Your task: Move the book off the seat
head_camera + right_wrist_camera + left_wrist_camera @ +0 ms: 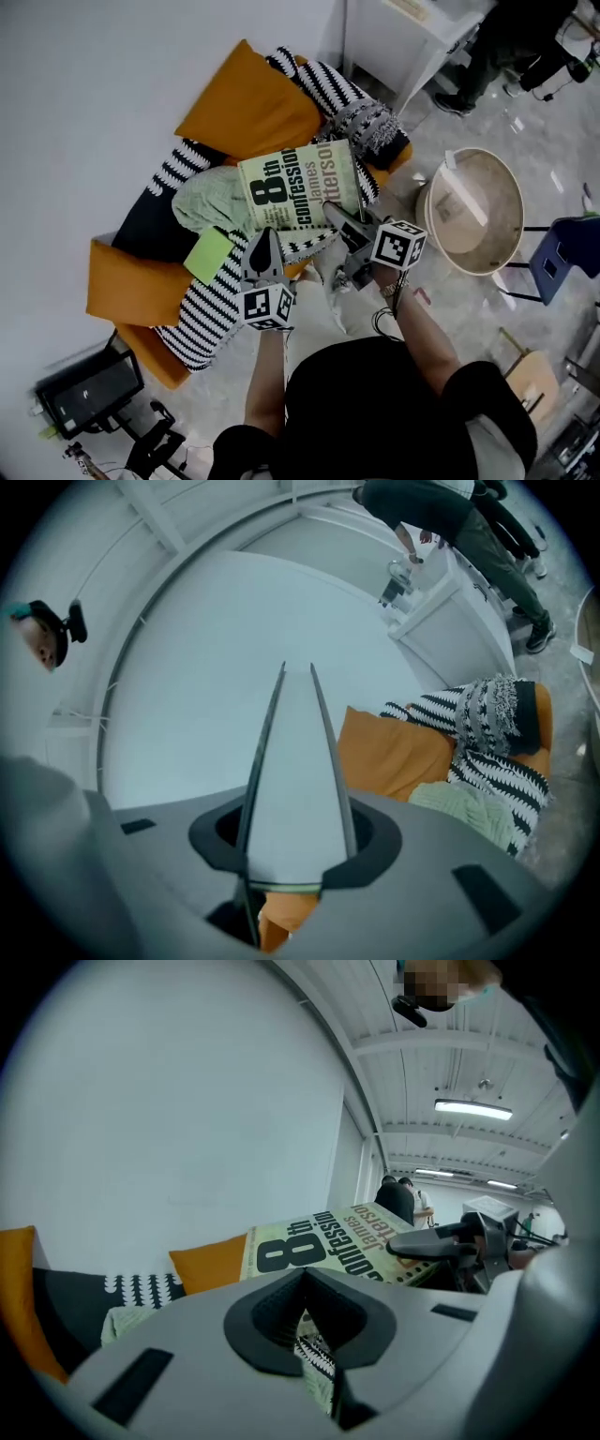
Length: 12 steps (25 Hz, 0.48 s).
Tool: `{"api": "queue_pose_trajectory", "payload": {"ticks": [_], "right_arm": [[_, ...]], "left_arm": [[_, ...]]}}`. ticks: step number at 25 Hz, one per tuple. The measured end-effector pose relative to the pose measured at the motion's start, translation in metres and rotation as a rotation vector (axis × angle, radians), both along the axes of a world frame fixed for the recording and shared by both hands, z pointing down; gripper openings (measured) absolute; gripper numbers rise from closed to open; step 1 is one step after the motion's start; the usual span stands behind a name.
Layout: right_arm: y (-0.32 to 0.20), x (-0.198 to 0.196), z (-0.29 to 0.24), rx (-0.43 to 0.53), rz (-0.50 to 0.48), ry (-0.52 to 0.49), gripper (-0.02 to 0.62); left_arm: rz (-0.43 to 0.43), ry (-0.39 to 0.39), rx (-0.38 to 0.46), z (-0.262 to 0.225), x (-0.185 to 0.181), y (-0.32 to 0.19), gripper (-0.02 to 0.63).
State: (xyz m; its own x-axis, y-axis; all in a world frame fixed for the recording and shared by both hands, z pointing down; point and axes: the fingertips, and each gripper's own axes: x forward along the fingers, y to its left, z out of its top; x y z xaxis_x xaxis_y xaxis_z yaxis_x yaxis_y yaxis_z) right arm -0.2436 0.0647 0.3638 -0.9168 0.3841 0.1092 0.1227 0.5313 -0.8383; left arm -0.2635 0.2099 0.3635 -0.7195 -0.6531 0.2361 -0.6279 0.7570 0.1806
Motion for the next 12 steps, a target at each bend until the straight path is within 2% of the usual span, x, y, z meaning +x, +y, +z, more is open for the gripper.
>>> {"api": "queue_pose_trajectory", "payload": {"ticks": [3, 12], "right_arm": [[-0.004, 0.001, -0.039, 0.0, 0.052, -0.058, 0.16], [-0.032, 0.021, -0.119, 0.083, 0.165, -0.165, 0.16]], "left_arm": [[0.037, -0.049, 0.025, -0.036, 0.001, -0.005, 0.009], [0.185, -0.158, 0.082, -0.116, 0.015, -0.04, 0.009]]}}
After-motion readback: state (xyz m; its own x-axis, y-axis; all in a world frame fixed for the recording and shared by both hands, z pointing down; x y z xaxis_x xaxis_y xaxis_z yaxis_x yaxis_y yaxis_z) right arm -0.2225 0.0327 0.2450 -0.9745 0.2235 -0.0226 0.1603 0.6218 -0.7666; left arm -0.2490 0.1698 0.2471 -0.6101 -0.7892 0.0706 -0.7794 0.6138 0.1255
